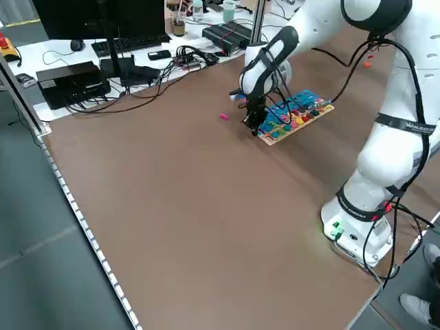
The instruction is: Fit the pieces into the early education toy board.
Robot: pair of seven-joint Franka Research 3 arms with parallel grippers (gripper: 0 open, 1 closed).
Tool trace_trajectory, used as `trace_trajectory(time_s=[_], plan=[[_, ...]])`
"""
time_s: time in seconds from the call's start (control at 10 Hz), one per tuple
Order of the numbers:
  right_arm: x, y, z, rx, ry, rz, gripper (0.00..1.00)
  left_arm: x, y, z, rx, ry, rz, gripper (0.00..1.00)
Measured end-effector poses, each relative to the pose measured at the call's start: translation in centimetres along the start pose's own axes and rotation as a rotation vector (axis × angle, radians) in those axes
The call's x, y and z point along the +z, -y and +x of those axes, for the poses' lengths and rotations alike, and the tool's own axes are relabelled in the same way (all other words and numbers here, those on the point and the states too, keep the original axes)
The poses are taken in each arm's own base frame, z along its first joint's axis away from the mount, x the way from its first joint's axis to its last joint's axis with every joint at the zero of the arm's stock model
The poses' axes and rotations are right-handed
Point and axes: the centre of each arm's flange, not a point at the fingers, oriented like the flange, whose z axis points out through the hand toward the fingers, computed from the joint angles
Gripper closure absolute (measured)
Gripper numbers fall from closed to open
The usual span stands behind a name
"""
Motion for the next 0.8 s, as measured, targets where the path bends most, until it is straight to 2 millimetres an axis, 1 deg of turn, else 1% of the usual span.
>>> trace_trajectory(time_s=[0.1, 0.3, 0.4, 0.5, 0.6, 0.8], plan=[[0.8, 0.1, -0.7, -0.003, 0.006, 0.001, 0.04, 0.1, -0.9, -0.1, -0.004, -0.002, 0.003, 0.99], [0.7, 0.7, -0.9, -0.013, 0.007, 0.001, 0.14, 0.2, -3.3, -0.5, -0.016, -0.004, 0.011, 0.99], [0.6, 1.0, -0.9, -0.017, 0.005, 0.001, 0.29, 0.4, -4.9, -0.7, -0.019, -0.003, 0.017, 0.99], [0.6, 1.1, -1.0, -0.020, 0.004, 0.001, 0.29, 0.3, -6.1, -0.8, -0.026, -0.010, 0.029, 0.98], [0.5, 1.3, -1.0, -0.022, 0.003, 0.001, 0.29, 0.3, -8.1, -0.9, -0.031, -0.017, 0.032, 0.97], [0.5, 2.0, -1.1, -0.026, 0.003, 0.008, 0.29, 0.4, -13.0, -1.1, -0.043, -0.035, 0.039, 0.99]])
